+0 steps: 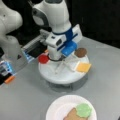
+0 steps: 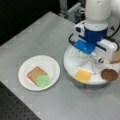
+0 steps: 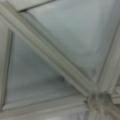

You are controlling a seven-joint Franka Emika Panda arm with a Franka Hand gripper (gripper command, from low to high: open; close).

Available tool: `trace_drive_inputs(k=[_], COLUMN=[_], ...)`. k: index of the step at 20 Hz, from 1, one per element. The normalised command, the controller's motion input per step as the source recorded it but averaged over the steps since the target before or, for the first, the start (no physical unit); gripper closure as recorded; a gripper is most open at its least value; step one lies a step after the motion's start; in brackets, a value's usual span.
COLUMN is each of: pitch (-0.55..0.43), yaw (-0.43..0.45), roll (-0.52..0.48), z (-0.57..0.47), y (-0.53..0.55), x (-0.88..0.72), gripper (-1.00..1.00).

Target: Ingredient selection for cheeseburger or sandwich

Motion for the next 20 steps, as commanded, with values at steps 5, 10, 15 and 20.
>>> trace_drive_inputs(k=[5, 10, 15, 20], pitch=[-0.141, -0.131, -0.147, -0.17], yaw=[-0.01, -0.08, -0.132, -0.118], roll=[-0.126, -0.098, -0.056, 0.024], z=[-0.14, -0.17, -0.2, -0.2], y=[-0.01, 0.02, 0.08, 0.08], x=[-0.3, -0.3, -0.22, -0.11], gripper=[-1.0, -1.0, -1.0, -1.0])
